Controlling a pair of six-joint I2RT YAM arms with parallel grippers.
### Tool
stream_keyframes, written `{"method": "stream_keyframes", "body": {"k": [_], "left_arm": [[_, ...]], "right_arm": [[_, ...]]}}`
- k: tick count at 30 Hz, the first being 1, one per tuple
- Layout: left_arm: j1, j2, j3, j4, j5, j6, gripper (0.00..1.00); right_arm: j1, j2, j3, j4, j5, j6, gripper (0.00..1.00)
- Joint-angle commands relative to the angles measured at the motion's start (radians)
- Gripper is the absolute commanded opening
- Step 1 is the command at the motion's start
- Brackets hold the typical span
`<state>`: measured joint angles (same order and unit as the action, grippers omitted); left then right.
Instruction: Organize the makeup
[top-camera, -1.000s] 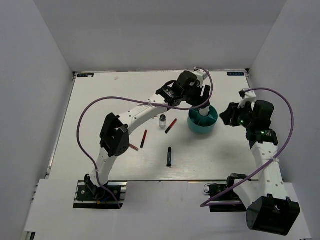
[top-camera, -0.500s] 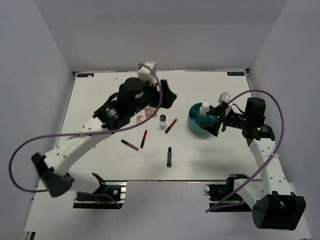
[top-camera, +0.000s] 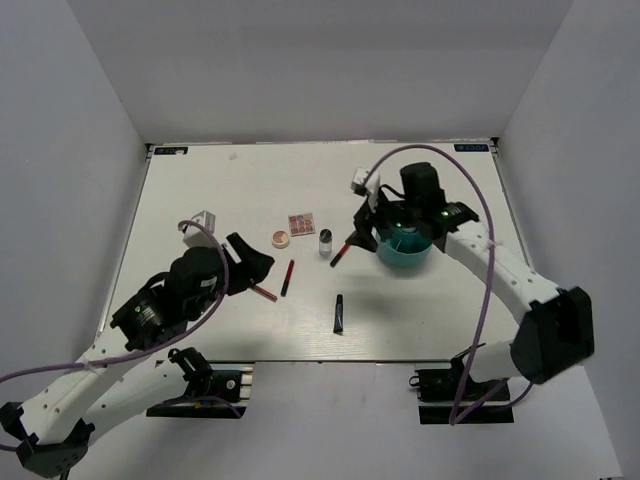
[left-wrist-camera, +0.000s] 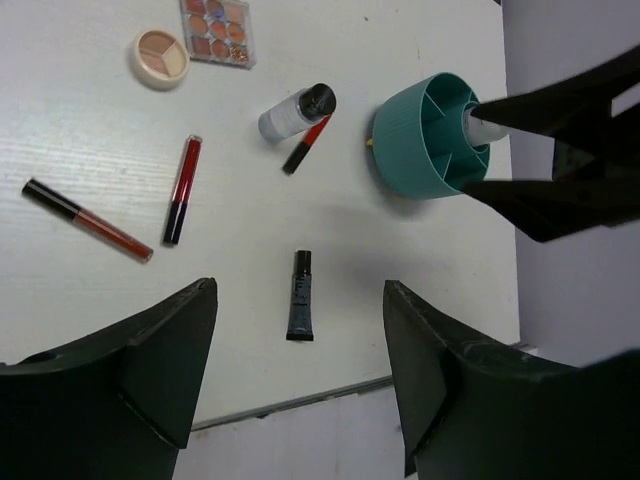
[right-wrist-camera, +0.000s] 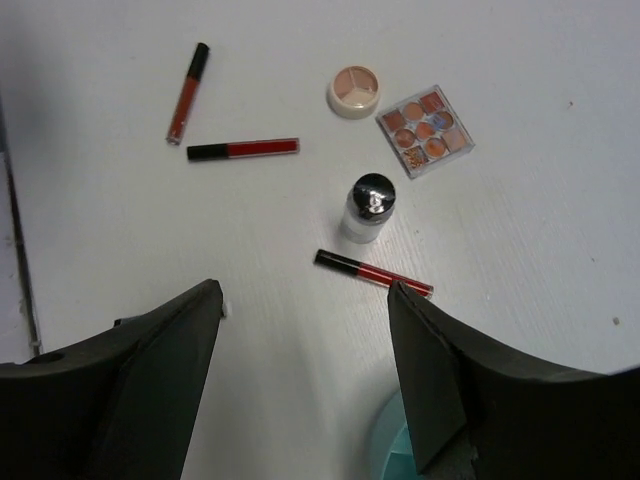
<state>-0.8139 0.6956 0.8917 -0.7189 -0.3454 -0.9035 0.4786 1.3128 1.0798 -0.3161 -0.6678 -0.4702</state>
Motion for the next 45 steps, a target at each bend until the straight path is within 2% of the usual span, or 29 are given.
{"method": "stream_keyframes", "body": {"k": [1, 4, 9, 22, 28, 33, 35, 36, 40, 42, 43, 45], "left_arm": [[0.002, -0.028, -0.025, -0.106, -0.03, -0.142, 0.78], [0.002, -0.028, -0.019, -0.181, -0.029, -0.164, 0.79], [0.002, -0.036, -0.017, -0.231, -0.023, -0.199, 0.79], [0.002, 0.016, -0.045, -0.212, -0.001, -0.222, 0.8], [0.002, 0.039, -0.05, -0.198, 0.008, -0.222, 0.79], [0.002, 0.045, -0.046, -0.203, 0.005, -0.224, 0.79], [0.002, 0.048, -0.051, -0.198, 0.005, -0.225, 0.8], [0.002, 0.05, -0.054, -0.192, 0.006, -0.225, 0.79], [0.002, 0.058, -0.062, -0.175, 0.005, -0.224, 0.79], [0.002, 0.07, -0.071, -0.171, 0.005, -0.224, 0.79], [0.002, 0.073, -0.074, -0.168, 0.002, -0.222, 0.79], [0.002, 0.081, -0.085, -0.163, 0.0, -0.235, 0.8]], "right_arm": [[0.063, 0.142, 0.139, -0.018, 0.192, 0.087, 0.74], [0.115, 0.253, 0.245, -0.037, 0.272, 0.174, 0.74], [0.153, 0.393, 0.304, -0.061, 0.335, 0.2, 0.78], [0.204, 0.54, 0.359, -0.051, 0.419, 0.208, 0.8], [0.224, 0.606, 0.4, -0.035, 0.459, 0.197, 0.74], [0.233, 0.629, 0.405, -0.028, 0.519, 0.185, 0.58], [0.236, 0.628, 0.407, -0.032, 0.525, 0.174, 0.46], [0.238, 0.626, 0.405, -0.034, 0.525, 0.171, 0.36], [0.235, 0.596, 0.397, -0.037, 0.501, 0.163, 0.12], [0.232, 0.569, 0.397, -0.052, 0.456, 0.16, 0.06], [0.226, 0.537, 0.4, -0.063, 0.436, 0.162, 0.0], [0.226, 0.487, 0.404, -0.092, 0.383, 0.162, 0.0]]}}
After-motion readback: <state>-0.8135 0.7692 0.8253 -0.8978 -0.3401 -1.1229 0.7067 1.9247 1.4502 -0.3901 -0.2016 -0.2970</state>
